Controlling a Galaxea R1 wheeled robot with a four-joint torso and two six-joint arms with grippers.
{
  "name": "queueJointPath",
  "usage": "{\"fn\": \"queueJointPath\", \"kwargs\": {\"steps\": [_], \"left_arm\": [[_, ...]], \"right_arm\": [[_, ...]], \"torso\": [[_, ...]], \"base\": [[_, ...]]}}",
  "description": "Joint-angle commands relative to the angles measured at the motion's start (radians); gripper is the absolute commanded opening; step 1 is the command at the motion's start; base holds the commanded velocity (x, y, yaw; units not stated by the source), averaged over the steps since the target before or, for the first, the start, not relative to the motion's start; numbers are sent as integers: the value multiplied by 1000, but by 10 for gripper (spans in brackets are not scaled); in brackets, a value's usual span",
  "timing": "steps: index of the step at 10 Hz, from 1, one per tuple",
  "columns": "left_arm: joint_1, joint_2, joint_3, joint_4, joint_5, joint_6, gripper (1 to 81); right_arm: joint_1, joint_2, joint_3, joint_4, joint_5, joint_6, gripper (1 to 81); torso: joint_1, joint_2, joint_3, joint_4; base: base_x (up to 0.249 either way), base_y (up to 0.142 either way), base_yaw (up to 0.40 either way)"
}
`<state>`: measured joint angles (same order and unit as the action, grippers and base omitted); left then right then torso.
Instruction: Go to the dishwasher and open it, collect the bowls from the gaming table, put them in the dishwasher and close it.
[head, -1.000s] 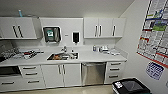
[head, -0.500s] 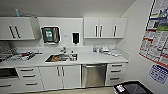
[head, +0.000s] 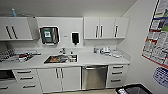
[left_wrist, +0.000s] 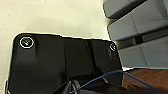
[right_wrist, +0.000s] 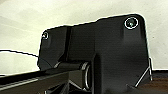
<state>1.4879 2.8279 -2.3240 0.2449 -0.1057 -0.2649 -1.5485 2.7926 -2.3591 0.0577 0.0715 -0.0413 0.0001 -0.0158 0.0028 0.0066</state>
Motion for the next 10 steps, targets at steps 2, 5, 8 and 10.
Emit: {"fn": "queueJointPath", "kwargs": {"steps": [2,5,8,10], "left_arm": [[-59,-10,15,14,37,1,811],[-59,-10,15,14,37,1,811],[-59,-11,15,14,37,1,811],[-57,-11,15,14,37,1,811]], "right_arm": [[61,-14,5,-7,-50,-2,811],[61,-15,3,-6,-50,-2,811],[61,-14,3,-7,-50,-2,811],[58,-14,3,-7,-50,-2,811]], "torso": [[0,0,0,0],[0,0,0,0],[0,0,0,0],[0,0,0,0]], "base": [[122,0,0],[114,0,0],[102,65,0],[94,74,0]]}}
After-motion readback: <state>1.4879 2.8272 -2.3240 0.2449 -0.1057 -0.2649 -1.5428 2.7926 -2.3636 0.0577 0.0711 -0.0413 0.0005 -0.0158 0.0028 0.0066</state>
